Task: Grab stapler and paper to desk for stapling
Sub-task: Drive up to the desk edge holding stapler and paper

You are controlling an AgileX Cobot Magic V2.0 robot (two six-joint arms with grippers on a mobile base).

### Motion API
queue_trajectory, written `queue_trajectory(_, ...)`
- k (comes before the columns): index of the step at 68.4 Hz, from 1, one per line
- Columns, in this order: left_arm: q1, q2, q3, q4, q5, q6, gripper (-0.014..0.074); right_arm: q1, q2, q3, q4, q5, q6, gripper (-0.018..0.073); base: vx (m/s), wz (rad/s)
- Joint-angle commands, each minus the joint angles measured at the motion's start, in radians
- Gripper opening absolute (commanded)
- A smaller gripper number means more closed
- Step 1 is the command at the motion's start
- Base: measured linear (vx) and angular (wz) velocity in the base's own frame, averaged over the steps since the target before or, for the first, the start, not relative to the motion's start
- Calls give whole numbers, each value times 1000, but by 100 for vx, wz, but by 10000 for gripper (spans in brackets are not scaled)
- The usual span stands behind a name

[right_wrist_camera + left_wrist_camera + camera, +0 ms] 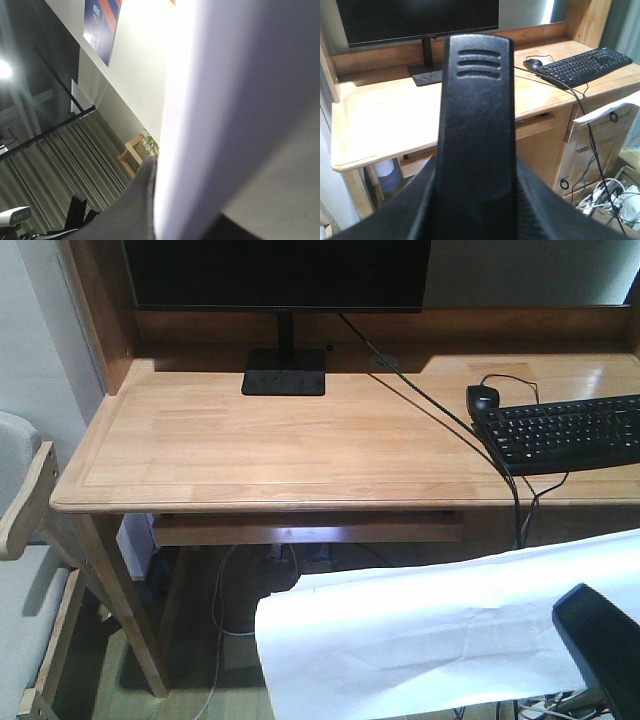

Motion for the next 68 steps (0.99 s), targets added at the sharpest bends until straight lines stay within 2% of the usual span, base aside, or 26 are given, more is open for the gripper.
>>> queue_trajectory(1, -9, 16, -28, -2, -115, -4, -6, -7, 5, 24, 36, -115, -14, -4, 6, 0)
queue_trajectory(68, -9, 16, -28, -2, -115, -4, -6, -7, 5, 24, 36, -115, -14, -4, 9, 1)
